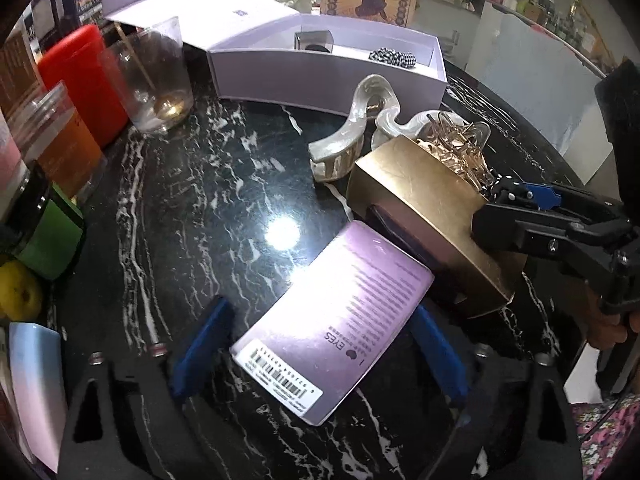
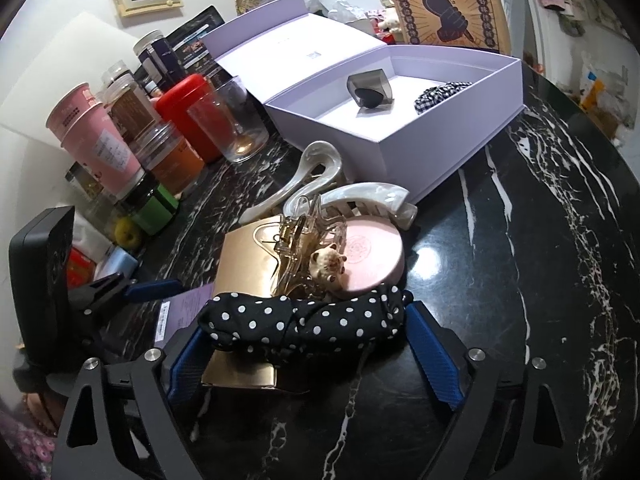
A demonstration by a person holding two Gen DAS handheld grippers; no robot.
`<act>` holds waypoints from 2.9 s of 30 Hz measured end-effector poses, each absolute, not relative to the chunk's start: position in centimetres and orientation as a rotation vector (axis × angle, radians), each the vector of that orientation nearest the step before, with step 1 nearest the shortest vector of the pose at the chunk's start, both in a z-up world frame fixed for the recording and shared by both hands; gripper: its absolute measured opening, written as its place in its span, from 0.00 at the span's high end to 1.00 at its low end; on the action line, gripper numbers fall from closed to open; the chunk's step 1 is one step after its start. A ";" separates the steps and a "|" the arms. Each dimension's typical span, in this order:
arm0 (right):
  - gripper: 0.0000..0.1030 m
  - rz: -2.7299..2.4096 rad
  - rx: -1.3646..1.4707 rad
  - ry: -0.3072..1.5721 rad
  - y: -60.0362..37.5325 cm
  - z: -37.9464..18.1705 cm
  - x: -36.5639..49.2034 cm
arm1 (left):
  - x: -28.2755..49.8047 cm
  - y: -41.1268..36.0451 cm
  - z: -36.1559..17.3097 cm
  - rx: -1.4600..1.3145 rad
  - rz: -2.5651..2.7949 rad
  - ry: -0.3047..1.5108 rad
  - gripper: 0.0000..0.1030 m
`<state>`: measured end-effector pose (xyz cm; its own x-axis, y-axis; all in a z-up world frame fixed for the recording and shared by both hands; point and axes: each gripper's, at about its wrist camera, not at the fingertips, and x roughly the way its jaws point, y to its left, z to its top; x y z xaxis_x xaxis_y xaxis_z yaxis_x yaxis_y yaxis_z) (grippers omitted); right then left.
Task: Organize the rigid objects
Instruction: 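Close the left tool on the purple EYES box while the right tool grasps the polka-dot scrunchie, then carry the purple box with the left tool while the right tool carries the scrunchie over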
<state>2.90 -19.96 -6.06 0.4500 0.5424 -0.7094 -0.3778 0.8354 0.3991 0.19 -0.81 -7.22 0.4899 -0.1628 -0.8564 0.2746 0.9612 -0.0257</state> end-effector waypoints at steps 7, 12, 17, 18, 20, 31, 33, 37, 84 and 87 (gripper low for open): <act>0.15 0.580 0.205 0.943 -20.2 -6.0 2.8 | -0.4 -0.8 -6.7 0.115 -0.277 0.996 0.51; 0.17 0.580 0.215 0.939 -20.3 -5.9 2.6 | -0.7 -0.4 -6.6 0.090 -0.280 0.998 0.51; 0.18 0.589 0.239 0.925 -20.7 -5.7 2.4 | -0.9 -0.1 -6.3 0.033 -0.303 1.009 0.51; 0.18 0.591 0.241 0.920 -20.7 -5.5 2.3 | -0.9 -0.1 -6.2 0.029 -0.302 1.010 0.51; 0.18 0.591 0.243 0.906 -20.9 -5.2 2.2 | -0.8 -0.2 -6.0 0.028 -0.304 1.005 0.51; 0.18 0.575 0.269 0.867 -22.3 -3.6 1.5 | -0.4 -0.3 -2.7 0.004 -0.294 0.937 0.51; 0.18 0.576 0.268 0.851 -22.5 -3.0 1.3 | -0.3 -0.4 -2.1 0.000 -0.290 0.920 0.51; 0.18 0.579 0.265 0.824 -22.8 -1.8 0.9 | -0.1 -0.6 -1.1 -0.006 -0.290 0.887 0.51; 0.18 0.673 0.165 0.628 -25.5 6.4 7.6 | 9.4 -6.0 6.5 0.057 -0.381 0.738 0.51; 0.18 0.664 0.159 0.623 -25.6 6.8 8.3 | 10.1 -6.3 6.9 0.075 -0.388 0.726 0.51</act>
